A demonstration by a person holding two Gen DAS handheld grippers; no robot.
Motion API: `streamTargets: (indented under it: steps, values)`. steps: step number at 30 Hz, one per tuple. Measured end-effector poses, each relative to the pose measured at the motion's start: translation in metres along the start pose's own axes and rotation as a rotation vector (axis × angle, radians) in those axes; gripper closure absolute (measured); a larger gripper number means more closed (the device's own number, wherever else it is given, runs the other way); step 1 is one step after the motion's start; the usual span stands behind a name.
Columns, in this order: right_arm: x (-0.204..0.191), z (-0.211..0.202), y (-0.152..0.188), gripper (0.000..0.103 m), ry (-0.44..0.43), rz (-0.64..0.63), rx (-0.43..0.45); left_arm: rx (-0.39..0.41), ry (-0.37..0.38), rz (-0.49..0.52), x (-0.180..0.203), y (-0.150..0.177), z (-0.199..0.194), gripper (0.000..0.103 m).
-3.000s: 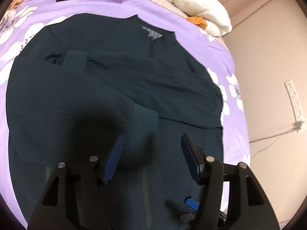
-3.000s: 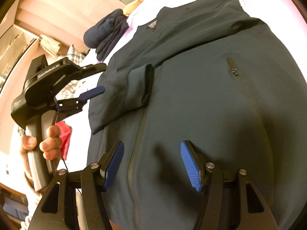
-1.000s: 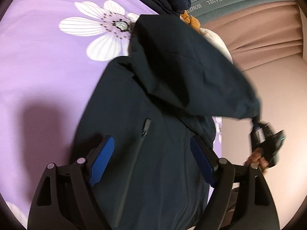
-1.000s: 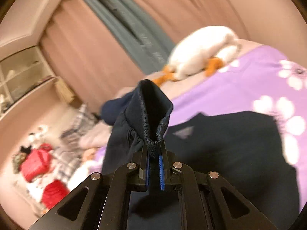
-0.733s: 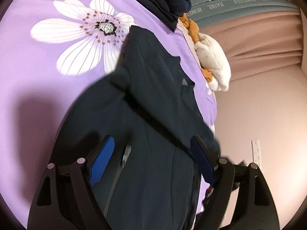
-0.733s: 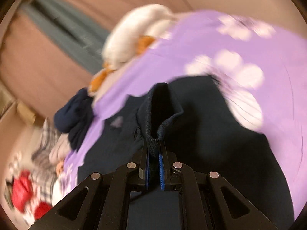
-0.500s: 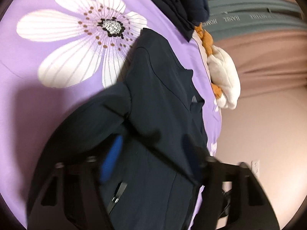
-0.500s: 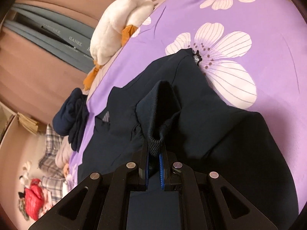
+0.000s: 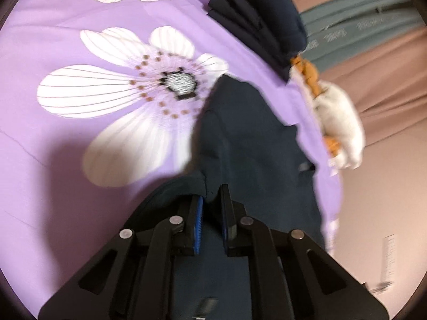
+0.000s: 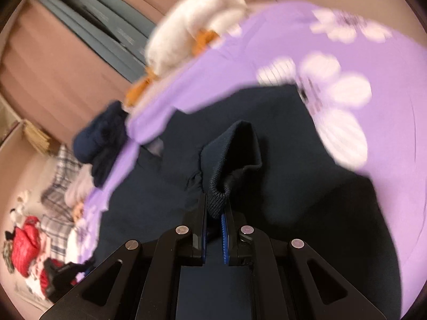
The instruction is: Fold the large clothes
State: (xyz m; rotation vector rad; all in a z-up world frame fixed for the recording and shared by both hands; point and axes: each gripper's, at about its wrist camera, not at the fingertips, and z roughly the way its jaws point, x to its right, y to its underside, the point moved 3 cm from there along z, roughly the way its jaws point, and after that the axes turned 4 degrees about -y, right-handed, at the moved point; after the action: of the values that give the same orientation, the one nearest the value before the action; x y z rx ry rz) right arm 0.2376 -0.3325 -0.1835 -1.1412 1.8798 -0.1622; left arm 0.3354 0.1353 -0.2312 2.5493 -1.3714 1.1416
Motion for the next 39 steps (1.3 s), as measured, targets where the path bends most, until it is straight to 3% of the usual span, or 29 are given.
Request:
streamTargets:
  steps: [5,8,11,14,16,17,20,23,25,26,27,31,35,37,39]
  values:
    - [0.017,0.008,0.009,0.093,0.018,0.030,-0.036,-0.066,-0.019,0.098,-0.006,0.007,0.003,0.084]
    - [0.019,0.002,0.002,0.093,0.017,0.037,-0.027,-0.056,-0.053,0.194,-0.004,0.008,-0.009,0.070]
    - [0.013,-0.009,-0.004,0.092,0.039,0.001,0.000,-0.022,-0.073,0.241,-0.007,0.004,-0.030,0.070]
    - [-0.003,-0.022,-0.008,0.075,0.124,-0.084,0.071,0.017,-0.053,0.278,0.005,-0.001,-0.046,0.070]
    - [-0.013,-0.032,-0.012,0.056,0.198,-0.118,0.144,0.022,-0.038,0.321,0.023,0.000,-0.045,0.070]
    - [-0.014,-0.035,-0.014,0.055,0.204,-0.118,0.164,0.017,-0.019,0.349,0.036,0.003,-0.043,0.070]
    - [-0.029,-0.036,-0.017,0.055,0.149,-0.164,0.192,-0.005,0.016,0.404,0.065,0.010,-0.030,0.071]
    - [-0.052,-0.014,-0.013,0.056,0.033,-0.269,0.101,-0.021,0.037,0.459,0.097,0.017,-0.011,0.072]
    - [-0.061,0.000,-0.009,0.064,-0.023,-0.301,0.057,-0.032,0.043,0.478,0.110,0.021,0.000,0.079]
    - [-0.064,0.006,-0.008,0.066,-0.025,-0.311,0.047,-0.044,0.044,0.491,0.118,0.024,0.009,0.092]
    - [-0.066,0.013,-0.006,0.070,-0.022,-0.323,0.038,-0.053,0.040,0.502,0.122,0.026,0.018,0.095]
    - [-0.061,0.039,-0.003,0.072,0.006,-0.338,-0.021,-0.064,-0.035,0.535,0.123,0.029,0.049,0.095]
    - [-0.046,0.046,0.001,0.073,0.057,-0.329,-0.067,-0.114,-0.101,0.497,0.099,0.024,0.077,0.098]
    - [-0.033,0.051,0.001,0.074,0.073,-0.307,-0.092,-0.123,-0.085,0.456,0.091,0.020,0.082,0.100]
    - [-0.023,0.052,0.001,0.082,0.061,-0.271,-0.099,-0.134,-0.077,0.435,0.089,0.016,0.082,0.101]
